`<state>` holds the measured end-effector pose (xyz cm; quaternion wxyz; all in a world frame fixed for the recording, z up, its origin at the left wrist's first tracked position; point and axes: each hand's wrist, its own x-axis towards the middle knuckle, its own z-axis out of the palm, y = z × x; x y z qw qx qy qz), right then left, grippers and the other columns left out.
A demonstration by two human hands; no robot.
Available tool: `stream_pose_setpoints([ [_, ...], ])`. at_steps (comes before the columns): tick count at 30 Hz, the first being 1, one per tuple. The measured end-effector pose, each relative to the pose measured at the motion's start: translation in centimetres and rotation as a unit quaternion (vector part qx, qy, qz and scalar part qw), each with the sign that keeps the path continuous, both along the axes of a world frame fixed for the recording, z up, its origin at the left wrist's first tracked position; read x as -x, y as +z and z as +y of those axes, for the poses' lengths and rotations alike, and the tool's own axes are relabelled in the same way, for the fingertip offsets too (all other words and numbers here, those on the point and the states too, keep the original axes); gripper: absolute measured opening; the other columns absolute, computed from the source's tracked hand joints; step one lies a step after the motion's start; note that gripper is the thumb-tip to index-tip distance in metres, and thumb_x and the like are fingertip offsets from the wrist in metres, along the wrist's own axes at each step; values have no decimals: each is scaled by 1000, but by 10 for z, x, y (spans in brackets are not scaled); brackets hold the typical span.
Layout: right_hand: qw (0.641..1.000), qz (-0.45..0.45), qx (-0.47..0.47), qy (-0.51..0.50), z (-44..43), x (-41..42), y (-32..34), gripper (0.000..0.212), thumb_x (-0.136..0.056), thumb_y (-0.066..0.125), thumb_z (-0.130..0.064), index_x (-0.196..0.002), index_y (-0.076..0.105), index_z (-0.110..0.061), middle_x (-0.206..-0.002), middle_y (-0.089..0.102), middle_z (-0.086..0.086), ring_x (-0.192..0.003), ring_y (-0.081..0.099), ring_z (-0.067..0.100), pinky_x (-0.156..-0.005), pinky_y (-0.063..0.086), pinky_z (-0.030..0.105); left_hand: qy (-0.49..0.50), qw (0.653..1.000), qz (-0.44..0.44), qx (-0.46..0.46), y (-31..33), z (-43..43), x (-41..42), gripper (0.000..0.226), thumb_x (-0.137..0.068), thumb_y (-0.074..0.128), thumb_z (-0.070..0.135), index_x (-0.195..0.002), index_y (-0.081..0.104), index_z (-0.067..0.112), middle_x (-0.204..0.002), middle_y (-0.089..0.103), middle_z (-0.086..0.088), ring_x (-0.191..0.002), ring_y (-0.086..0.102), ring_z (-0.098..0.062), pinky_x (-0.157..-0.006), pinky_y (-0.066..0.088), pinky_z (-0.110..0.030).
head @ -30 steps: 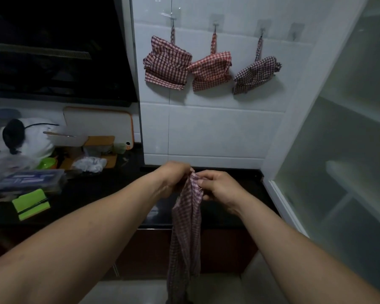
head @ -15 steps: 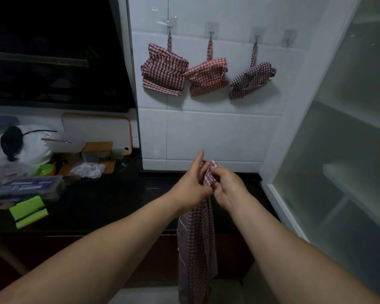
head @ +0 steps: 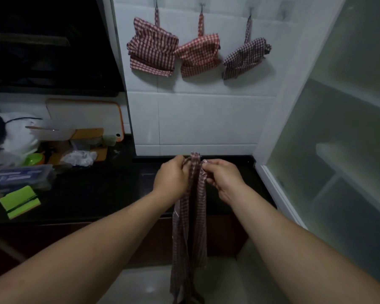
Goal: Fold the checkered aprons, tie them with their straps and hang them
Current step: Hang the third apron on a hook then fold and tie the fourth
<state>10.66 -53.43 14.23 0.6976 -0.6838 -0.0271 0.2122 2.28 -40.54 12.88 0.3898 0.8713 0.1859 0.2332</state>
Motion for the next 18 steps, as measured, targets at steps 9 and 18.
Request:
stream_pose_setpoints([
  [9, 998, -37, 57, -17, -17, 22, -40, 15, -98, 66, -10, -108, 78, -12, -92, 76, 8, -60, 63, 7, -54, 49, 21, -45, 998, -4, 37, -30, -34, 14, 29, -105, 59, 30, -79, 63, 16, -67, 63, 3, -63, 58, -12, -54, 38, -33],
  [18, 988, -123, 92, 24, -12, 36, -35, 7, -94, 72, -7, -96, 71, -14, -87, 76, 8, -69, 71, 14, -59, 54, 22, -8, 1000, 27, -9, -30, -28, 30, 24, -100, 62, 25, -79, 62, 13, -69, 64, 0, -72, 62, -27, -58, 40, -37],
])
